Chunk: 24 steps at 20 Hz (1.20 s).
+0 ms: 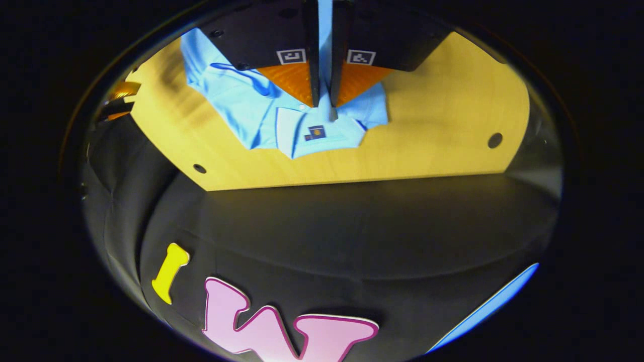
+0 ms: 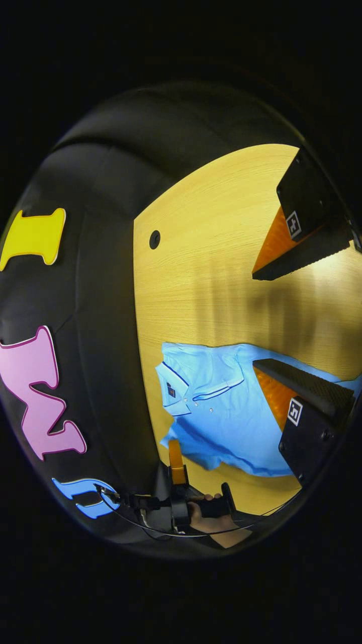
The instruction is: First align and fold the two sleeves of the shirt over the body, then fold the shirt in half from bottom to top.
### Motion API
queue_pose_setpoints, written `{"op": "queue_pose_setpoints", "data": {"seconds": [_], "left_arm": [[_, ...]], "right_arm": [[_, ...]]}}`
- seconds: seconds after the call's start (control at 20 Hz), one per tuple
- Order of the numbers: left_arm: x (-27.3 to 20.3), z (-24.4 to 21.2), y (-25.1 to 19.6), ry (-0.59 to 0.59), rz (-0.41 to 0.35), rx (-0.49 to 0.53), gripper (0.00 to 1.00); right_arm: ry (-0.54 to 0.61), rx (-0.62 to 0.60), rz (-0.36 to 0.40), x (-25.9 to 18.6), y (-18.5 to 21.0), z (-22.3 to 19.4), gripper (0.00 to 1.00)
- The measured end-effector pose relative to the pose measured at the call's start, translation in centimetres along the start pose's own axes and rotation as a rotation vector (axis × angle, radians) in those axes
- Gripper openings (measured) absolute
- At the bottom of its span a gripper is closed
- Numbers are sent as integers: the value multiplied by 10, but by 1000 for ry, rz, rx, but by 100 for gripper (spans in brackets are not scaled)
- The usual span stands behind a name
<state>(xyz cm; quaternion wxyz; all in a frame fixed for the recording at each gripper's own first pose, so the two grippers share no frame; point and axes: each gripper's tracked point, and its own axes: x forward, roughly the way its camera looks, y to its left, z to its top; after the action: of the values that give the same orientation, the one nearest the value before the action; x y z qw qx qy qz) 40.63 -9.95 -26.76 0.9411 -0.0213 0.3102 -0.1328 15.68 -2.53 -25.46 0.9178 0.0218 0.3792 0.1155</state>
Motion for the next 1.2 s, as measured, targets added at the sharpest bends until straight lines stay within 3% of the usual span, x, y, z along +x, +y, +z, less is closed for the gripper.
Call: {"op": "queue_pose_setpoints", "data": {"seconds": [0.15, 0.3, 0.35, 0.7, 0.95, 1.2], "left_arm": [[-12, -5, -29, -9, -77, -79, 31], [-33, -21, -28, -6, -38, -70, 84], [-45, -27, -26, -10, -16, -65, 96], [-168, -94, -12, -57, 125, -70, 97], [-237, -163, -22, 9, 125, -104, 98], [-270, -223, -29, 68, 143, -44, 98]], "right_arm": [[18, -5, 35, 2, 11, -6, 99], [29, -16, 66, 0, 24, -12, 99], [33, -14, 77, -1, 29, -14, 99], [62, 33, 95, -32, 69, -59, 99], [124, 59, 92, -61, 98, -120, 99], [183, 60, 85, -86, 120, -180, 99]]}}
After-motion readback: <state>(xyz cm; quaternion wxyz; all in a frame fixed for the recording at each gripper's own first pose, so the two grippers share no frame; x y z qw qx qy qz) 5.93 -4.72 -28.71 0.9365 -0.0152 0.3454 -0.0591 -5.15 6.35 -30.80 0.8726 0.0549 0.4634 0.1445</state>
